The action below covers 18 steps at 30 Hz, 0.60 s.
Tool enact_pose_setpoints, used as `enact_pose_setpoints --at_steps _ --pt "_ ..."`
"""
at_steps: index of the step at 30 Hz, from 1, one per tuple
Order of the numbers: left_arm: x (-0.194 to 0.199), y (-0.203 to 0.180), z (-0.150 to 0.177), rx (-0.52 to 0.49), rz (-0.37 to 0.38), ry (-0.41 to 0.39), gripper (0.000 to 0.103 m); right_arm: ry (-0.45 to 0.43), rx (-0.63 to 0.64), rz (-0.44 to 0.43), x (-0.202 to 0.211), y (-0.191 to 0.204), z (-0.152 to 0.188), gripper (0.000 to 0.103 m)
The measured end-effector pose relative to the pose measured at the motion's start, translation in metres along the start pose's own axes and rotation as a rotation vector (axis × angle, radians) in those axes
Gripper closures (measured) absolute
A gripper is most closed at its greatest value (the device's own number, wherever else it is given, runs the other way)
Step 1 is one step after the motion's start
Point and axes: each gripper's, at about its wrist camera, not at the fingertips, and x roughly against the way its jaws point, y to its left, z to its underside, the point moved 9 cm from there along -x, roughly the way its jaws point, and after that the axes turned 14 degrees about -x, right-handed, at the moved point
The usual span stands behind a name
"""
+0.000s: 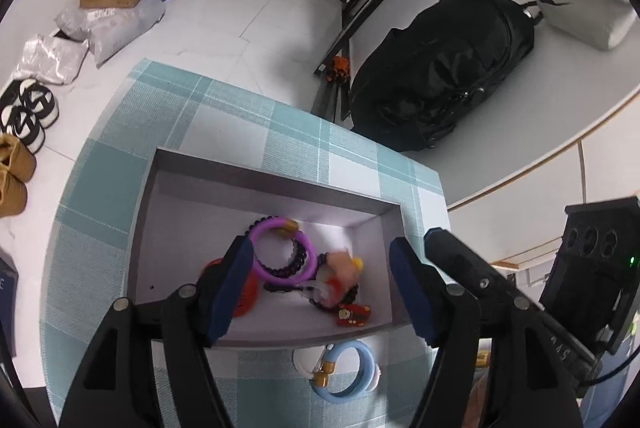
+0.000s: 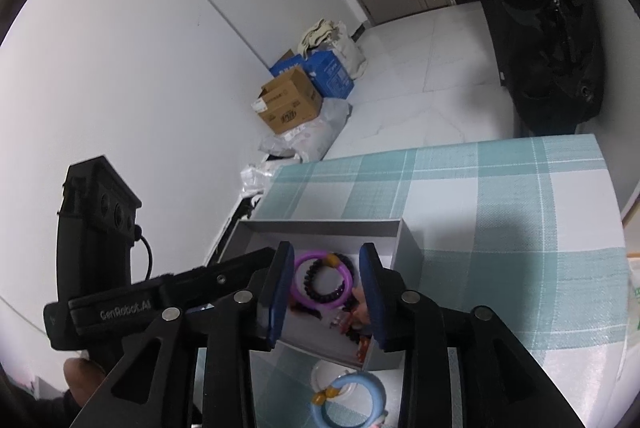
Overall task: Organize jewelry
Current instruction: 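Open the left gripper over the box while the right gripper releases the doll there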
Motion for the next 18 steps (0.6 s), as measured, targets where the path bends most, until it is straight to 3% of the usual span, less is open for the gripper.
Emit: enact_pose_setpoints --at_steps 8,12,14,18 --pt "0.012 -0.005 0.002 -0.075 -0.058 -0.024 0.037 -0.022 0.004 -0.004 0.011 0.003 0.001 0.047" --pt "0.018 -0.006 0.004 -0.101 -0.086 -0.040 0.037 -0.028 0.013 -0.002 0.013 0.006 0.002 0.045" --pt "0.020 -0.007 0.005 -0.109 -0.093 -0.047 0.037 -0.035 0.015 -0.002 0.015 0.007 0.002 0.035" --pt "0.026 -0.007 0.007 -0.129 -0.113 -0.062 0.037 -0.049 0.024 0.004 0.020 0.007 0.004 0.033"
